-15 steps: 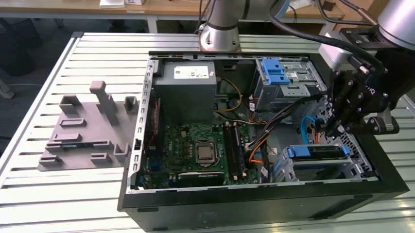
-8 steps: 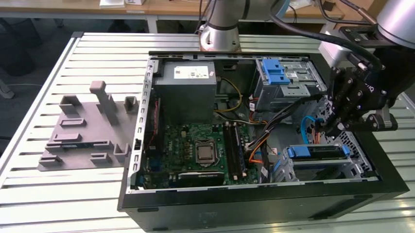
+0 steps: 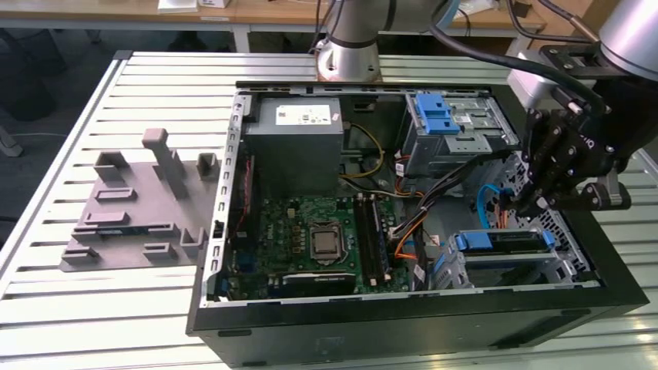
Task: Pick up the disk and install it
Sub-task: 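Insert the first disk wire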
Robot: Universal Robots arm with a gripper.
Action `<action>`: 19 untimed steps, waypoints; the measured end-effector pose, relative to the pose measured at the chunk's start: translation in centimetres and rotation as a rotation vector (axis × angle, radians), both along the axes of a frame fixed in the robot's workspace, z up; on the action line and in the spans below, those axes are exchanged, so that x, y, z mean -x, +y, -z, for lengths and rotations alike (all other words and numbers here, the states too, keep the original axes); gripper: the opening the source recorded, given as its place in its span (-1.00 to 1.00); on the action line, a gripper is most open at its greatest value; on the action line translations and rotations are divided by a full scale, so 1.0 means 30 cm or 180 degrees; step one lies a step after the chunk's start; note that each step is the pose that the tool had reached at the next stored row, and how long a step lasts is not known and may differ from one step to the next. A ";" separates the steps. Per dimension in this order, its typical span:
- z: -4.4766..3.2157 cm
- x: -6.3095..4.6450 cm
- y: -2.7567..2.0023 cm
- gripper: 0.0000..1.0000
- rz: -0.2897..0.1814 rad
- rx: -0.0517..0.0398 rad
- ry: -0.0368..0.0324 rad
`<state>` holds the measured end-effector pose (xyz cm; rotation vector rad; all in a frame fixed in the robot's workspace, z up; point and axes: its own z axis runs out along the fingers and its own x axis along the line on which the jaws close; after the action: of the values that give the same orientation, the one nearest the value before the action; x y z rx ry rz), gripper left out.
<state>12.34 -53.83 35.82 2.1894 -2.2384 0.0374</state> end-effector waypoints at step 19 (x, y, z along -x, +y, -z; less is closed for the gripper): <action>0.006 -0.012 0.028 -0.40 0.0049 0.0065 -0.0004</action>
<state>12.71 -53.00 35.64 2.1625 -2.2450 0.0615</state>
